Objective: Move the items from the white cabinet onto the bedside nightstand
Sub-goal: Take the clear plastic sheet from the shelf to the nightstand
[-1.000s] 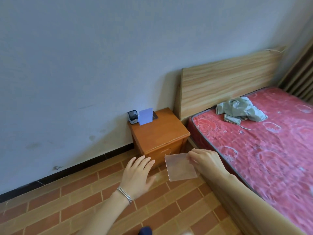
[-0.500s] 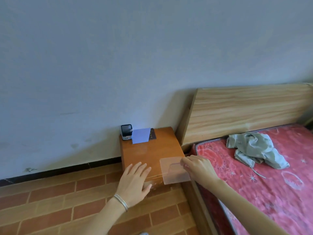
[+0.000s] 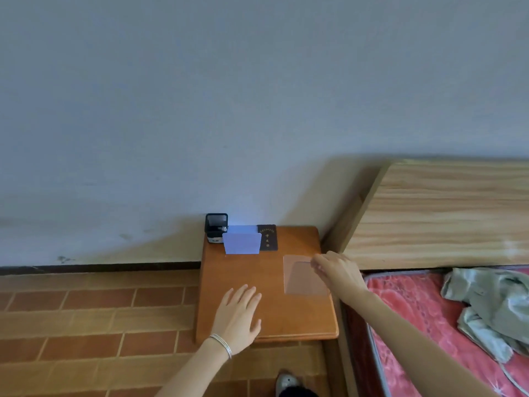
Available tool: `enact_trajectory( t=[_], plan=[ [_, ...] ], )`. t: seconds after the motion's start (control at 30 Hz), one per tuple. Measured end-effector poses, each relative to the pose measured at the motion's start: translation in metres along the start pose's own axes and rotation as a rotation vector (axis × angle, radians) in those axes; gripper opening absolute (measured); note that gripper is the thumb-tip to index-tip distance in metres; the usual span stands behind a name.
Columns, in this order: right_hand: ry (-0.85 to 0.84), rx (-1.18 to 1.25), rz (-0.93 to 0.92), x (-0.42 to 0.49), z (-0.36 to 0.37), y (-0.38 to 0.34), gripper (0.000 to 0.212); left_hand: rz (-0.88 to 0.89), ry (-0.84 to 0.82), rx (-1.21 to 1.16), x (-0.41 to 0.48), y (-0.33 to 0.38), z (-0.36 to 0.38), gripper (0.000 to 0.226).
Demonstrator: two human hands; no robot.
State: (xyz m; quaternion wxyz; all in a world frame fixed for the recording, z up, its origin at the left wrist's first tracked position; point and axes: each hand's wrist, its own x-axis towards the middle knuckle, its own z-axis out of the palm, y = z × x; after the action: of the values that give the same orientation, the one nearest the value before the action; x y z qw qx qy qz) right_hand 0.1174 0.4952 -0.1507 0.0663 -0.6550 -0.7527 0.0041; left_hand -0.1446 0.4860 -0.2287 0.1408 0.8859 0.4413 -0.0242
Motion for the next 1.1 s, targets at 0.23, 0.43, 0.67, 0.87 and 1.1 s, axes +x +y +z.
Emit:
enact_trajectory(
  t=[0.23, 0.43, 0.67, 0.87, 1.1],
  plan=[
    [0.024, 0.054, -0.022, 0.066, 0.093, 0.075, 0.029, -0.111, -0.054, 0.002, 0.083, -0.008, 0.087, 0.055],
    [0.025, 0.094, -0.101, 0.106, 0.161, 0.112, 0.021, -0.15, -0.307, 0.017, 0.134, -0.027, 0.158, 0.082],
    [0.062, 0.23, -0.146, 0.127, 0.184, 0.125, 0.025, -0.23, -0.384, 0.018, 0.168, -0.041, 0.188, 0.101],
    [0.115, 0.277, -0.164, 0.137, 0.193, 0.122, 0.016, -0.228, -0.378, 0.017, 0.177, -0.046, 0.196, 0.107],
    [0.125, 0.282, -0.171, 0.144, 0.194, 0.125, 0.016, -0.238, -0.369, 0.01, 0.178, -0.047, 0.199, 0.107]
  ],
)
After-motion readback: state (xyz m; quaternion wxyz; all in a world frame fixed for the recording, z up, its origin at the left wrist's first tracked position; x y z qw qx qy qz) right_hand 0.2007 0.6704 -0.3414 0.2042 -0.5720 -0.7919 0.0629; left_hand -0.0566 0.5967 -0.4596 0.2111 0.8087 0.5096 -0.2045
